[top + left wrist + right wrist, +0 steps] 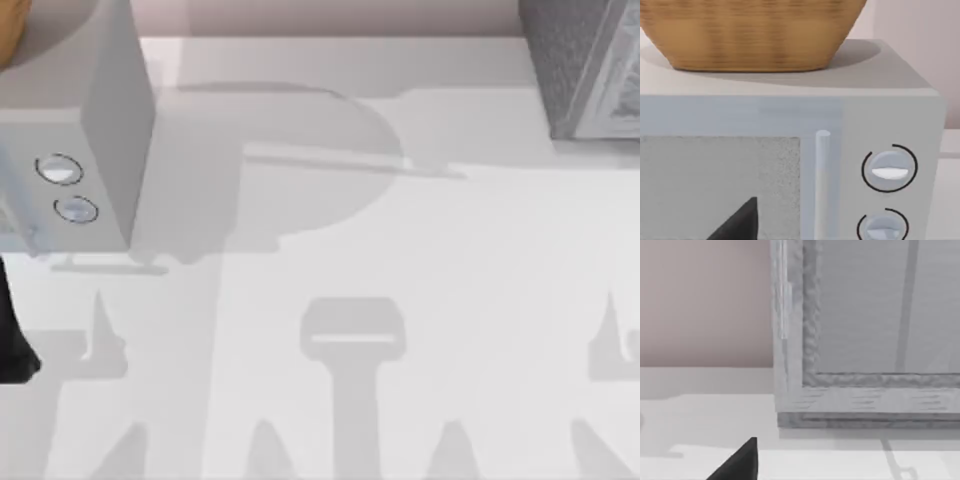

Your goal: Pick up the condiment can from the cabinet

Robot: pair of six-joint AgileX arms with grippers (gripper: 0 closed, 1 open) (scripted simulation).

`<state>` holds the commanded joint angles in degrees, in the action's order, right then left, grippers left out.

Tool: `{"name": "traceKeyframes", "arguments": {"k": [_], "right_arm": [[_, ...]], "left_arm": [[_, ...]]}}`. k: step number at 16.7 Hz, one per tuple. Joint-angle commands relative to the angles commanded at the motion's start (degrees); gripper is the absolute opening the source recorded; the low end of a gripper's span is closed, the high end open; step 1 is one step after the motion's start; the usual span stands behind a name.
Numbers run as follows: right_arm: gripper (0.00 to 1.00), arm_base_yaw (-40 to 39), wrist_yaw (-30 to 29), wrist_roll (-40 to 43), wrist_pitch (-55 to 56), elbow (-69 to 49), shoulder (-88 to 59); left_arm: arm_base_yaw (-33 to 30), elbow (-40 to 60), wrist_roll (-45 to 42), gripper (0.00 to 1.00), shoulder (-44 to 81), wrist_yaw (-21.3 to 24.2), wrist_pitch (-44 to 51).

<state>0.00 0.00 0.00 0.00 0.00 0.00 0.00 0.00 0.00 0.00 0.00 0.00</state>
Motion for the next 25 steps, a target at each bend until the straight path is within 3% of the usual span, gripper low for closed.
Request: {"name": "traceKeyframes", "arguments": {"k": [4,8,20,25], "right_arm": [[1.00,-0.3,-0.2,-0.1,-0.4,-1.9,-1.7],[1.00,-1.9,-1.5,-0.3,-3.2,-12.9,-11.3],[1.00,-8.3,-8.8,-0.7,-19.1,-77.4,-59.8],[1.00,-10.1,-10.8,-0.9,-23.1,-95.8,-73.1]], "left_arm": [[0.0,0.0,0.0,1.00,0.0,0.0,0.0],[0.0,0.0,0.0,1.00,0.0,0.0,0.0],[0.0,0.0,0.0,1.00,0.0,0.0,0.0],[0.0,0.0,0.0,1.00,0.0,0.0,0.0]]}}
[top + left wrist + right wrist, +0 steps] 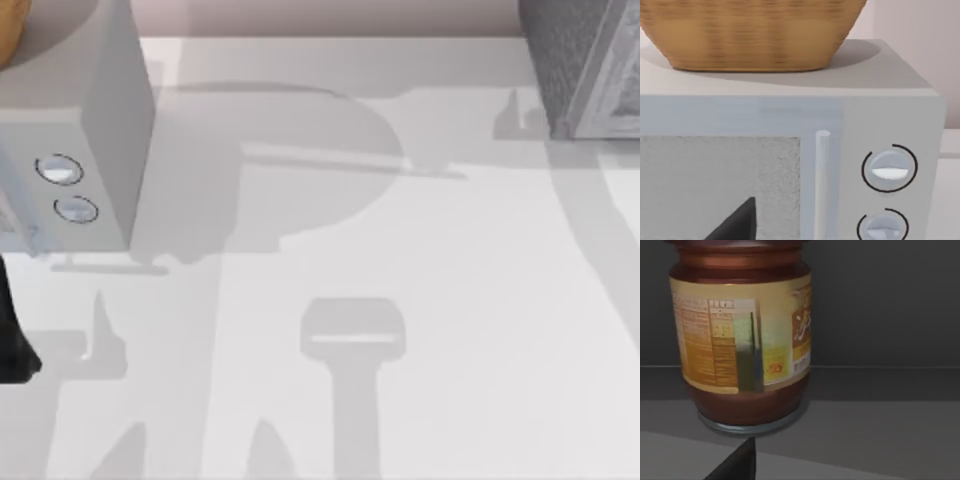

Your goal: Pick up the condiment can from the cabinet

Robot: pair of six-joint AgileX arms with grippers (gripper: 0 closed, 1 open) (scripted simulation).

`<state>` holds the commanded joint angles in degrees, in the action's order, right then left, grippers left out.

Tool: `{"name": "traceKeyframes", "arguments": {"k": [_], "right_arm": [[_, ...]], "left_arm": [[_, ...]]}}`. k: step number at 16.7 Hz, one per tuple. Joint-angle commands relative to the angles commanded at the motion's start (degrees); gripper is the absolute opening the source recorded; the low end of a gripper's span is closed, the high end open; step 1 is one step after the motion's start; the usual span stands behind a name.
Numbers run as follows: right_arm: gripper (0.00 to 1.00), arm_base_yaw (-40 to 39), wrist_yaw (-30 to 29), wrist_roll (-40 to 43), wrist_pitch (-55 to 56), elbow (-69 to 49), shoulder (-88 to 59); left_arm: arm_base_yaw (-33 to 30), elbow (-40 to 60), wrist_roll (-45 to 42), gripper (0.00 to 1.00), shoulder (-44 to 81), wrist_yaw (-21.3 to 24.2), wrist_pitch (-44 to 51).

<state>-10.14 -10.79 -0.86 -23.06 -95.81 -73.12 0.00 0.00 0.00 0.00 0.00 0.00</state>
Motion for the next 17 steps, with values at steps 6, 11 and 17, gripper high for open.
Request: {"name": "traceKeyframes", "arguments": {"k": [6,11,17], "right_arm": [[1.00,-0.4,-0.5,0.0,-0.9,-4.0,-2.9],[1.00,-1.6,-1.8,-0.1,-0.2,-6.1,-5.1],[1.00,-7.8,-8.6,0.1,2.3,-15.9,-17.9]], "left_arm": [[0.0,0.0,0.0,1.00,0.0,0.0,0.0],[0.0,0.0,0.0,1.00,0.0,0.0,0.0],[0.0,0.0,0.0,1.00,0.0,0.0,0.0]]}}
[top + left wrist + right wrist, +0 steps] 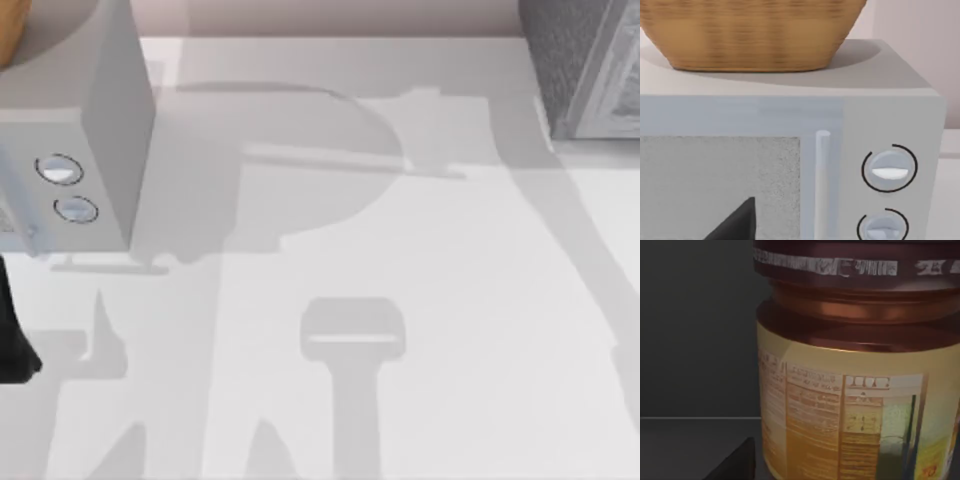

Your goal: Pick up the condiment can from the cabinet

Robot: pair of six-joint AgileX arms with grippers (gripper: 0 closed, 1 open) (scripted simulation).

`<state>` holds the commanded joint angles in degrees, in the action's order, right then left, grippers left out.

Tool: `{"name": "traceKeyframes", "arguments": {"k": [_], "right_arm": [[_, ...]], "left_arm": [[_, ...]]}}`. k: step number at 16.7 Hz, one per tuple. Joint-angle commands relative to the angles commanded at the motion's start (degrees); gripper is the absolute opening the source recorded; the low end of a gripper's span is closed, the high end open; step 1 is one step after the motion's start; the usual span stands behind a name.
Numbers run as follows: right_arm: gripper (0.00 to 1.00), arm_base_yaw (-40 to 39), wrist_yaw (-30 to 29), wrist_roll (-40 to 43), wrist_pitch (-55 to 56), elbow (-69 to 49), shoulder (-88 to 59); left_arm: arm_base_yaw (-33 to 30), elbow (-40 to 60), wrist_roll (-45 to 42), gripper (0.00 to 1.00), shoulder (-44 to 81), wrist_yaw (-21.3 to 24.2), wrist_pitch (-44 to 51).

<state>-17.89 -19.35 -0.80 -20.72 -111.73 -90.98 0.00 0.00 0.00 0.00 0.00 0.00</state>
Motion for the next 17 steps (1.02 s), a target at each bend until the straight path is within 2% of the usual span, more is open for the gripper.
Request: {"name": "traceKeyframes", "arguments": {"k": [7,17], "right_arm": [[1.00,-0.6,-0.8,0.0,0.2,-2.0,-2.2],[1.00,2.2,1.9,0.0,-2.8,-18.9,-15.9]], "left_arm": [[0.0,0.0,0.0,1.00,0.0,0.0,0.0],[0.0,0.0,0.0,1.00,0.0,0.0,0.0]]}}
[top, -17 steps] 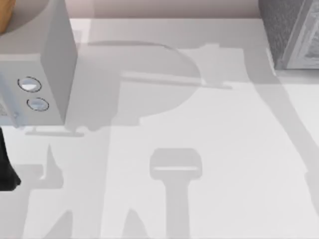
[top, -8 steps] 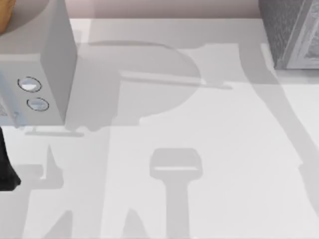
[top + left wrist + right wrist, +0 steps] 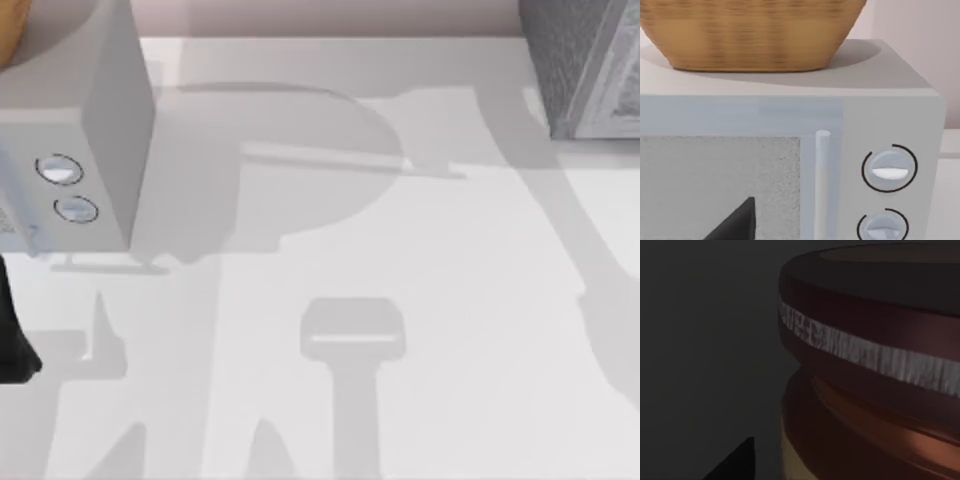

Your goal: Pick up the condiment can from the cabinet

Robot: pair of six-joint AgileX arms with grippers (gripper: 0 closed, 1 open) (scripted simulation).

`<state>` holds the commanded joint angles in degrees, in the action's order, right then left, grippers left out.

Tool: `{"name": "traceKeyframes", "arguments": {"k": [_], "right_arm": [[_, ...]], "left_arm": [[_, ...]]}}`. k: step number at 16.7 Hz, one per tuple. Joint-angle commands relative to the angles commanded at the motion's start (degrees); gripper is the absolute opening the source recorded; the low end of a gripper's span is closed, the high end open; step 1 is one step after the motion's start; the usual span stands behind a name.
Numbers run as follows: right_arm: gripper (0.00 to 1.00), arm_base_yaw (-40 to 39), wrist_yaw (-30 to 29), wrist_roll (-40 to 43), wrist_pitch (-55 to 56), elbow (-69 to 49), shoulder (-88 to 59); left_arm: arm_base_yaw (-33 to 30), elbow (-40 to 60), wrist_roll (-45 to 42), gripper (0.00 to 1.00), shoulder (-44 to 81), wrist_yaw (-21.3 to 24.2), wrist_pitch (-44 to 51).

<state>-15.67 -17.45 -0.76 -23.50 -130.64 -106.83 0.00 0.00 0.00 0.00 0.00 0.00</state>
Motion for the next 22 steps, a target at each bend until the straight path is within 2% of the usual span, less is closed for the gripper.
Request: {"name": "traceKeyframes", "arguments": {"k": [4,17,22], "right_arm": [[1.00,0.1,0.1,0.0,-0.1,-0.3,-0.2],[0.02,0.1,0.1,0.0,-0.1,-0.3,-0.2],[0.00,0.1,0.1,0.0,-0.1,-0.3,-0.2]], "left_arm": [[0.0,0.0,0.0,1.00,0.0,0.0,0.0],[0.0,0.0,0.0,1.00,0.0,0.0,0.0],[0.0,0.0,0.0,1.00,0.0,0.0,0.0]]}}
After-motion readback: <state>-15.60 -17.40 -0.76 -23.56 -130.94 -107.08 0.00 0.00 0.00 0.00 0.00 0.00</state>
